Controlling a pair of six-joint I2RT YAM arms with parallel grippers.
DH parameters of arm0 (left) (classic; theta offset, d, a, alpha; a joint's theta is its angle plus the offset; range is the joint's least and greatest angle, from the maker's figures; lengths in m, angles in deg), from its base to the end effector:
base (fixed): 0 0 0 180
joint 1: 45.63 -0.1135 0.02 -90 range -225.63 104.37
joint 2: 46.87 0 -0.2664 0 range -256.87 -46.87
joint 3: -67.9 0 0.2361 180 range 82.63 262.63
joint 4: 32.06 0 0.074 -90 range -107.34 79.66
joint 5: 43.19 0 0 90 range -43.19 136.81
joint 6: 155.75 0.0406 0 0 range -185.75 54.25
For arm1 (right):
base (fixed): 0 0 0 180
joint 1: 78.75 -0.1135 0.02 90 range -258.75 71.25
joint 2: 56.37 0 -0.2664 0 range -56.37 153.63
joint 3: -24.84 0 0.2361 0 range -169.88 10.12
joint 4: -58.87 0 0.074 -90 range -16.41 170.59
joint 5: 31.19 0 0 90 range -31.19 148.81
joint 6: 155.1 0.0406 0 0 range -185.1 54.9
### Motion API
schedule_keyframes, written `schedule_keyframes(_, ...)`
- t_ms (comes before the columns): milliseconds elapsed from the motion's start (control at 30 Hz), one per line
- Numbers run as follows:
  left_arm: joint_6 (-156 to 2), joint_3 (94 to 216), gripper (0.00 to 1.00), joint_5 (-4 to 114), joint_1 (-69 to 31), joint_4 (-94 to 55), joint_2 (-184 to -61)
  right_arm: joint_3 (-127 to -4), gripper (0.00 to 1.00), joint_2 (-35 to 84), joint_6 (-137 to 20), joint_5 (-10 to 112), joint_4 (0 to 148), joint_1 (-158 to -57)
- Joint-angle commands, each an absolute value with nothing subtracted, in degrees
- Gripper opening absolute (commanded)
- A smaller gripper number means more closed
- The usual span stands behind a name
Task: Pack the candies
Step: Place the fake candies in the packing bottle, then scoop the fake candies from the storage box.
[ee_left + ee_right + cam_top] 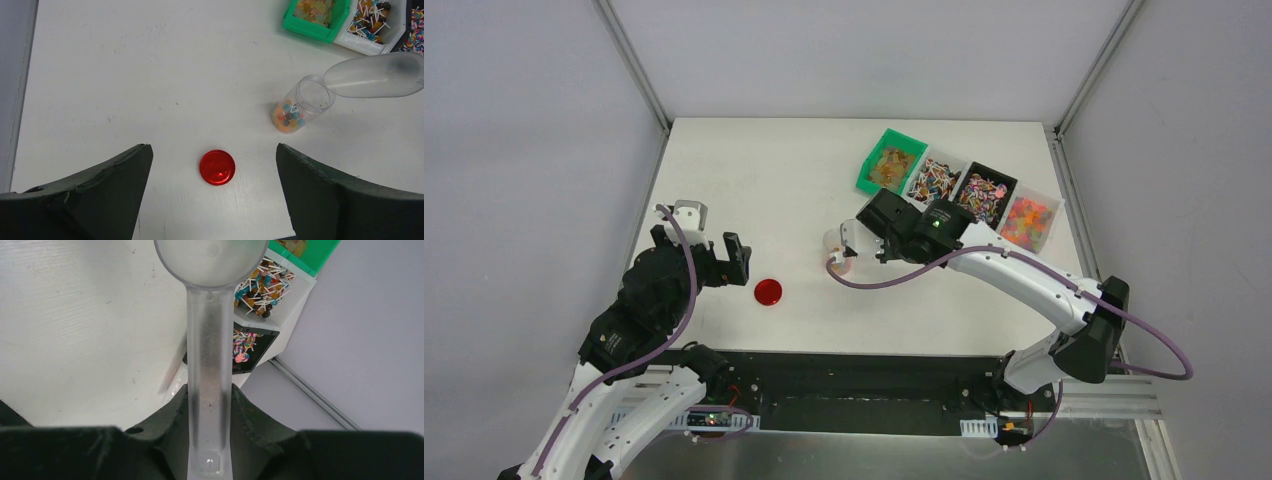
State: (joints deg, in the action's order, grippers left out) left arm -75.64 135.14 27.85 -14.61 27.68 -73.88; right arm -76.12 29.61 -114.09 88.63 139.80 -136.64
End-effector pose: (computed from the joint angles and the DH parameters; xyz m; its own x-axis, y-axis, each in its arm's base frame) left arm 0.0658 -0.0242 0.3494 -0.3206 0.0032 -0.9472 0.1724 0.9835 -0.0550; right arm 0.1627 0.2213 0.3405 0.1547 -0.9851 0.0752 -0.7778 -0.1684 -0.6055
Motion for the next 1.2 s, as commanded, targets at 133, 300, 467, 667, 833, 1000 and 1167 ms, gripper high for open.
schedule_keyframes(133, -76.7, 135.4, 0.97, 34.8, -15.0, 24.5, -75.8, -80.0, 0.0, 23.6, -102.4, 80.6, 141.9, -136.8)
schedule_keyframes(300, -76.4, 139.6, 0.93, 38.0, -15.0, 23.7, -81.5, -79.2, 0.0, 22.8, -94.0, 77.6, 141.7, -136.8)
schedule_keyframes(467, -76.8, 145.1, 0.89, 42.1, -14.9, 23.8, -89.3, -70.9, 0.0, 17.1, -85.0, 68.4, 131.2, -136.8)
schedule_keyframes(667, -79.3, 150.6, 0.86, 51.4, -15.0, 24.3, -97.5, -63.5, 0.0, 10.8, -76.9, 60.3, 121.6, -136.9)
schedule_keyframes(833, -82.2, 152.9, 0.81, 57.0, -15.0, 24.3, -103.1, -63.2, 0.0, 9.9, -74.8, 57.1, 121.8, -136.9)
schedule_keyframes(1000, -82.0, 156.5, 0.68, 59.4, -15.0, 25.9, -111.4, -61.0, 0.0, 6.1, -73.6, 55.0, 118.0, -136.8)
schedule_keyframes(1167, -82.8, 155.7, 0.56, 61.0, -15.0, 26.3, -114.3, -59.9, 0.0, 1.6, -72.1, 56.1, 114.7, -136.8)
